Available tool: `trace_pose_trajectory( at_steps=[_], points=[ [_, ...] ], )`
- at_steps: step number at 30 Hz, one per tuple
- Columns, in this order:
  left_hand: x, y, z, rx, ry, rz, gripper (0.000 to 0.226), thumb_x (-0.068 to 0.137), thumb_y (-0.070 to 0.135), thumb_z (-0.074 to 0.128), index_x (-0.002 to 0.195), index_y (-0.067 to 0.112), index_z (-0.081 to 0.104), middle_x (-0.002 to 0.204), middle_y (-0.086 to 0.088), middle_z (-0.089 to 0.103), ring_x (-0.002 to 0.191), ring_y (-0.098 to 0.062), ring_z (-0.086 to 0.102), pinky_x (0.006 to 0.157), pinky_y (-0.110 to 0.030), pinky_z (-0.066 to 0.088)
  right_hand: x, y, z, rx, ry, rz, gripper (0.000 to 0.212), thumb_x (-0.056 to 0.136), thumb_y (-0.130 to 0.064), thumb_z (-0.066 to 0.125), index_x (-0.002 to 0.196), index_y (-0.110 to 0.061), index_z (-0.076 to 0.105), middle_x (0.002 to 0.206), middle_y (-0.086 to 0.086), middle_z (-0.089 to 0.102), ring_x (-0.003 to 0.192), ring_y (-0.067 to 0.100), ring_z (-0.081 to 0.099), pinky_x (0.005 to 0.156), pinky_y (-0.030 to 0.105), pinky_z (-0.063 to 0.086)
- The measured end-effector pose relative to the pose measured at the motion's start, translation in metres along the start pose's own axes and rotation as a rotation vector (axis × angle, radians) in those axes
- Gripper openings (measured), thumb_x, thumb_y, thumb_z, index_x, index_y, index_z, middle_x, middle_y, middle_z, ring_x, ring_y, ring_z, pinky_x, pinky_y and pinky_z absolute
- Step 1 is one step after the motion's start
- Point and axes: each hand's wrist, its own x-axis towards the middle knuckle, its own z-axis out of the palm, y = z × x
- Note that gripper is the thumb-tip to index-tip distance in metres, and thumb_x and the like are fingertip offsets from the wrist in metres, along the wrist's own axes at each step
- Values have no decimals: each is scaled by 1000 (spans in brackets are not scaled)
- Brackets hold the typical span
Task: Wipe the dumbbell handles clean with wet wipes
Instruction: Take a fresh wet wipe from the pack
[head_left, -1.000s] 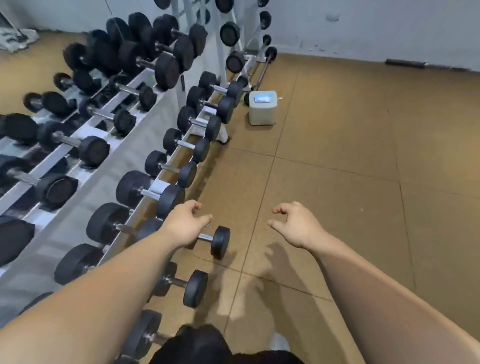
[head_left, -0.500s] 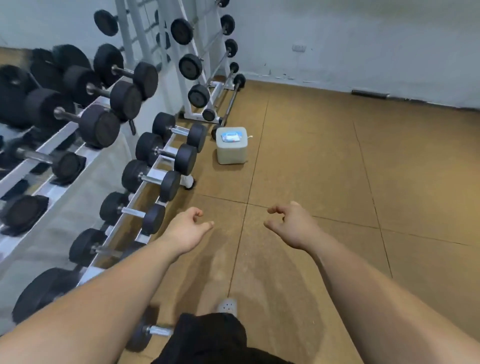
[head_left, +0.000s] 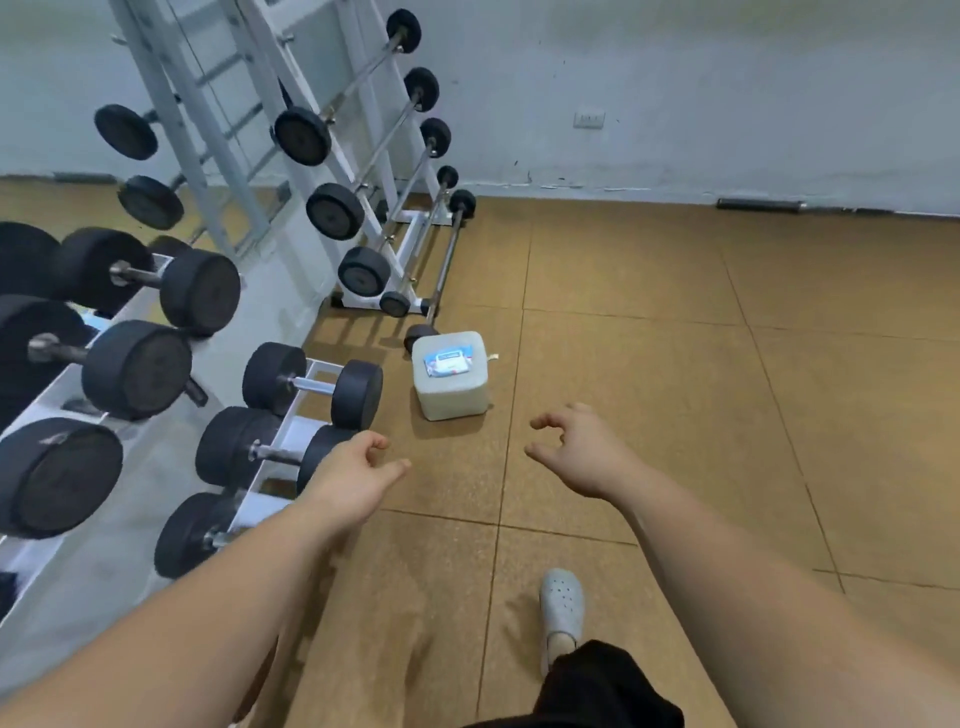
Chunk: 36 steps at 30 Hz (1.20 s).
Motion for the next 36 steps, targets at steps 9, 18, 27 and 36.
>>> trace_pose_trajectory(
  at_steps=[9, 18, 27, 36],
  points=[
    [208, 94, -28, -62, 43, -116, 48, 92, 45, 67, 134, 22, 56, 132, -3, 57, 114, -21, 56, 85, -32, 47, 253, -30, -89, -154, -126, -90, 41, 90, -43, 67, 127, -25, 63, 134, 6, 51, 114, 24, 57, 95, 32, 47],
    [460, 89, -43, -151, -44, -220, 47, 95, 43, 64, 135, 21, 53, 122, -1, 56, 104, -19, 56, 73, -31, 48, 510, -63, -58, -343, -249, -80, 43, 90, -46, 64, 129, -27, 61, 127, 5, 51, 117, 25, 54, 97, 36, 46],
    [672, 37, 22, -160, -120, -393, 56, 91, 46, 68, 139, 25, 50, 132, -3, 59, 105, -19, 59, 82, -34, 51, 730, -19, 33, -382, -403, -117, 44, 92, -47, 61, 132, -29, 58, 123, 3, 53, 113, 25, 56, 86, 32, 43],
    [772, -44, 164, -363, 42, -671, 65, 86, 40, 75, 141, 21, 48, 129, -5, 62, 109, -22, 61, 88, -31, 47, 866, 67, 160, -410, -618, -332, 46, 89, -44, 65, 131, -27, 60, 126, 1, 55, 113, 23, 57, 90, 31, 46]
  ],
)
